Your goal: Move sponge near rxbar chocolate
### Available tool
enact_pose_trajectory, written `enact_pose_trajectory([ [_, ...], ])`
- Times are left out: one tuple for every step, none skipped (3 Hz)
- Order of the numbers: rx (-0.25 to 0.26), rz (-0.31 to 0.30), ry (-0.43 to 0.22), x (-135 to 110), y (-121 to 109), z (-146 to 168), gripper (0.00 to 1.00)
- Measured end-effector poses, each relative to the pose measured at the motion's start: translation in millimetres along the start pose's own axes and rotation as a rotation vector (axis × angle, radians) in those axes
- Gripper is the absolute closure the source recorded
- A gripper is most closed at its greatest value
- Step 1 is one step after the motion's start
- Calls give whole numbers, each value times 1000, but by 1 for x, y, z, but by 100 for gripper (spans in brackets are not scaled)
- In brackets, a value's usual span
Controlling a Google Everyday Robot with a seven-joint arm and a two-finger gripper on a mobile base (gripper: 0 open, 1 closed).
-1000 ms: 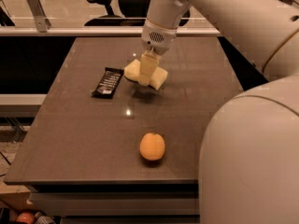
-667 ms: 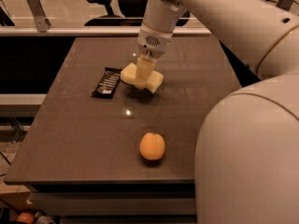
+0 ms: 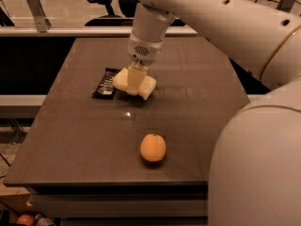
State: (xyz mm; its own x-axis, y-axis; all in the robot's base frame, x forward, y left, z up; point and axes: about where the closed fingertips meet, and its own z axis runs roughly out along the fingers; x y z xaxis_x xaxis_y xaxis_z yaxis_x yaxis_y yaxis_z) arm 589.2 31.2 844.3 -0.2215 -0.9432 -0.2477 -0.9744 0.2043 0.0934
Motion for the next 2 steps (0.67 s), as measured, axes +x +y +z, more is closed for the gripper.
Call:
enact_pose_trajectory([
  [63, 3, 20, -2, 2, 8, 100],
  [121, 15, 41, 0, -3, 14, 100],
])
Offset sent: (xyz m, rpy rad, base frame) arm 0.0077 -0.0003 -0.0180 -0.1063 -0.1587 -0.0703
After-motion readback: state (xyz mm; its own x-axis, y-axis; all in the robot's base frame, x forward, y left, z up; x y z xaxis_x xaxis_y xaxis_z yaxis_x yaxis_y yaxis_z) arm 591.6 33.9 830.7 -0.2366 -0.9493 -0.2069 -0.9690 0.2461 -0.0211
